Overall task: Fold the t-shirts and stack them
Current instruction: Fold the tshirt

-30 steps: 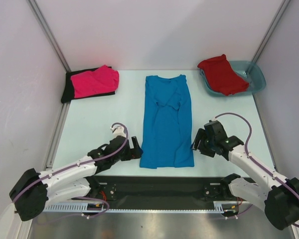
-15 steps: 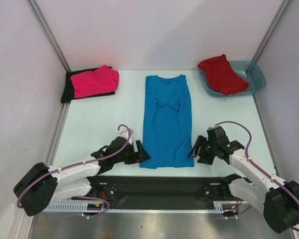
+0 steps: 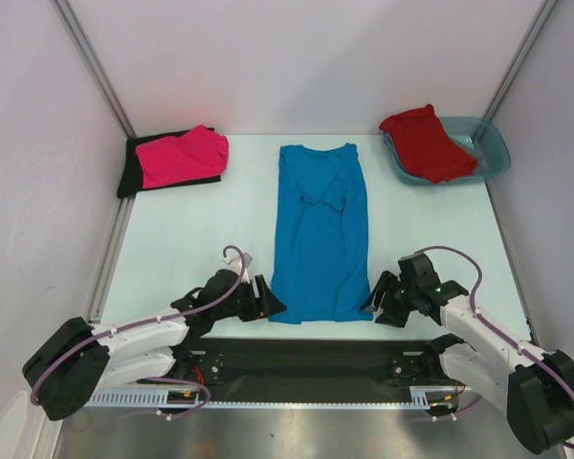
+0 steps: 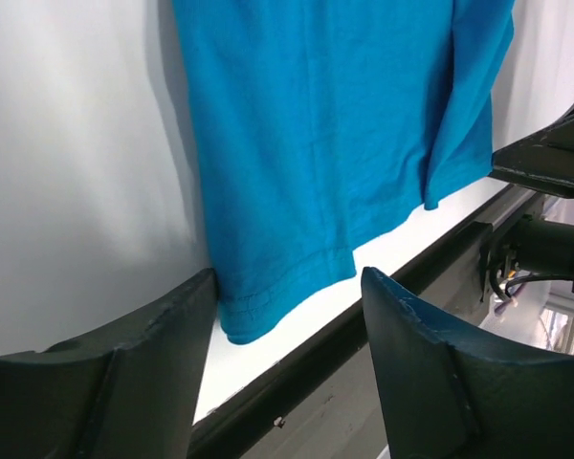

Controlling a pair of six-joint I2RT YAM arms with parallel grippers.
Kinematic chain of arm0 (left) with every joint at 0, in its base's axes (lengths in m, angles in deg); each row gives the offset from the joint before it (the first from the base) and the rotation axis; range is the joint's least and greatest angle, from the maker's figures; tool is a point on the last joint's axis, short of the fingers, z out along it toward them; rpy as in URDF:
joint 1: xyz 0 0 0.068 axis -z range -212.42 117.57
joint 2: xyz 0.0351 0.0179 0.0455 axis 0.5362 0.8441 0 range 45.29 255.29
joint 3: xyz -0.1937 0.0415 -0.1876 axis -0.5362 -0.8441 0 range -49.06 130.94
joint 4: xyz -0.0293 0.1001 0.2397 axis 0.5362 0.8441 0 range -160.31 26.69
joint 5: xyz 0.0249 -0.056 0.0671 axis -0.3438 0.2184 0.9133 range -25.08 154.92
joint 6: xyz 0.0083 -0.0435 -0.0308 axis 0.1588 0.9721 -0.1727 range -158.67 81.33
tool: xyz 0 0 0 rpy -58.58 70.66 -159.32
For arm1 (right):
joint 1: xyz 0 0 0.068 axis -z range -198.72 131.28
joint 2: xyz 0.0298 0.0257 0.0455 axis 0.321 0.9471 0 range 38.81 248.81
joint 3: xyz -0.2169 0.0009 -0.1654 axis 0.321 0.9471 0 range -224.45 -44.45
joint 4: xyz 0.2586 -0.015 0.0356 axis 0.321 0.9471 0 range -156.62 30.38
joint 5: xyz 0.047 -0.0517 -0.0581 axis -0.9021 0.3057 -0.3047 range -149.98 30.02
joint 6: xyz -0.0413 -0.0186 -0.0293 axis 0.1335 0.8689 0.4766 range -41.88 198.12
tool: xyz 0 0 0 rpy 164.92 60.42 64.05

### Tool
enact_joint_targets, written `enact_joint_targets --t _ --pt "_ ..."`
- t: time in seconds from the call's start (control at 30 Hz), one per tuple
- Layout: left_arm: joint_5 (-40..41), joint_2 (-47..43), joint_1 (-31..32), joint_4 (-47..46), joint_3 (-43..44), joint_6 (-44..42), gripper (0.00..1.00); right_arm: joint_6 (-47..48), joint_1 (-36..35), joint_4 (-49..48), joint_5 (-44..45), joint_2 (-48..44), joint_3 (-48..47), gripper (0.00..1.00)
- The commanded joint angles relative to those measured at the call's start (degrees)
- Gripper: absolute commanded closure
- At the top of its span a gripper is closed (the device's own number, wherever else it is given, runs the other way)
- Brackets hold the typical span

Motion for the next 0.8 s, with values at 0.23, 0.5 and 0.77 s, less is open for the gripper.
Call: enact_joint_targets --t 0.23,0.5,0.77 --pt "-1.8 3.3 -0.4 -1.2 -2.8 0.7 0.41 0.0 0.2 -7.7 0.7 4.1 2.2 0.44" --pt "-2.5 4.8 -0.4 -3.2 -3.3 1.0 0.65 0.5 0.2 -6.2 1.6 3.1 2.7 0.73" --pt "-4.7 4.9 -0.4 -4.3 -3.1 0.7 1.0 -0.9 -0.7 -3.0 0.2 -3.2 3.1 1.0"
